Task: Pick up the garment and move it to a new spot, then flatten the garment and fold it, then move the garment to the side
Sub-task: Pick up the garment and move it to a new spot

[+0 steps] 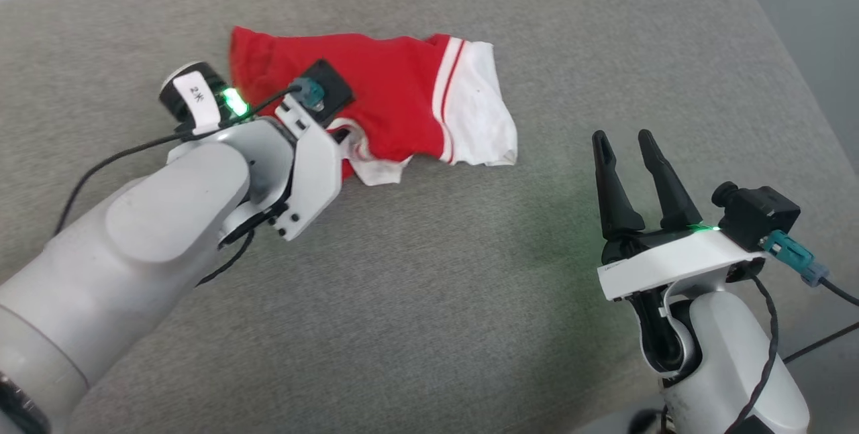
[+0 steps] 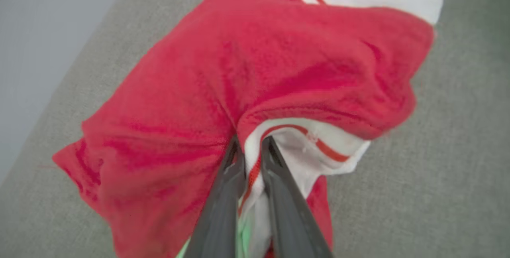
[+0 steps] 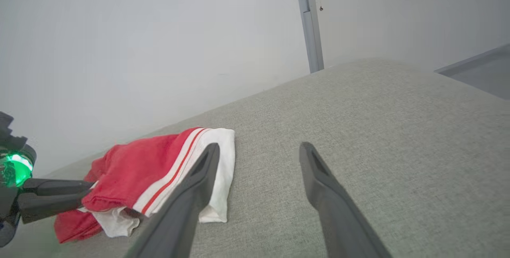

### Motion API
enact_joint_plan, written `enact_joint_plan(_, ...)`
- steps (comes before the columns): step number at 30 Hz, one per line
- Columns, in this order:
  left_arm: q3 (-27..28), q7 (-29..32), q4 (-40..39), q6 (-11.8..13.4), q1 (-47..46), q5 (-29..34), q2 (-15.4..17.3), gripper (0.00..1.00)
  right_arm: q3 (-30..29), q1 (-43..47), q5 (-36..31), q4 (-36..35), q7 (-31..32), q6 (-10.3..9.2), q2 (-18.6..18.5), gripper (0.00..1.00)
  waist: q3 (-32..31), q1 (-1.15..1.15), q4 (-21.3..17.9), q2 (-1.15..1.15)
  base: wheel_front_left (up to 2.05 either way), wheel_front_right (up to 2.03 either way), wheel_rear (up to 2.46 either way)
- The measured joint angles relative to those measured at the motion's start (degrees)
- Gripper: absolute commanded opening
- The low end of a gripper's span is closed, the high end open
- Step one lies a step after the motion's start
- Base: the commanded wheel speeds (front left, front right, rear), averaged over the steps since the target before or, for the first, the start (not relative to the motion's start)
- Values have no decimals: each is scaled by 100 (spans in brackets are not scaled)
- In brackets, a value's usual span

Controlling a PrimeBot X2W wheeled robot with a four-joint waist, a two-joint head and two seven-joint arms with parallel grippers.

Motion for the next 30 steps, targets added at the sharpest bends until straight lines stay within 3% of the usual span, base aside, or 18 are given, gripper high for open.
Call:
enact_joint_plan(6, 82, 746, -332, 9, 123, 187, 194, 0, 118, 4, 164, -52, 0, 1, 2, 100, 186, 0, -204, 0, 0, 0, 0)
enact_joint_plan(12, 143, 1115, -606, 26, 120, 183, 361, 0, 175, -19, 216, -73, 1, 1, 3, 100, 300, 0, -303, 0, 0, 0, 0)
enact_joint_plan(13, 146, 1116, -628, 26, 112, 175, 385, 21, 169, -20, 216, -74, 0, 1, 3, 100, 310, 0, -306, 0, 0, 0, 0)
enact_joint_plan(15, 134, 1036, -608, 25, 77, 77, 400, 98, 152, -20, 209, -71, 0, 1, 3, 100, 308, 0, -281, 0, 0, 0, 0)
enact_joint_plan(21, 29, 481, -379, -1, 86, -157, 286, 100, 41, -9, -48, -31, 1, 0, 5, 100, 169, 0, -42, 0, 0, 0, 0)
enact_joint_plan(30, -29, -769, -377, 0, 124, -904, 216, 100, -203, 115, -677, 105, 1, 1, 4, 100, -240, 0, 633, 0, 0, 0, 0)
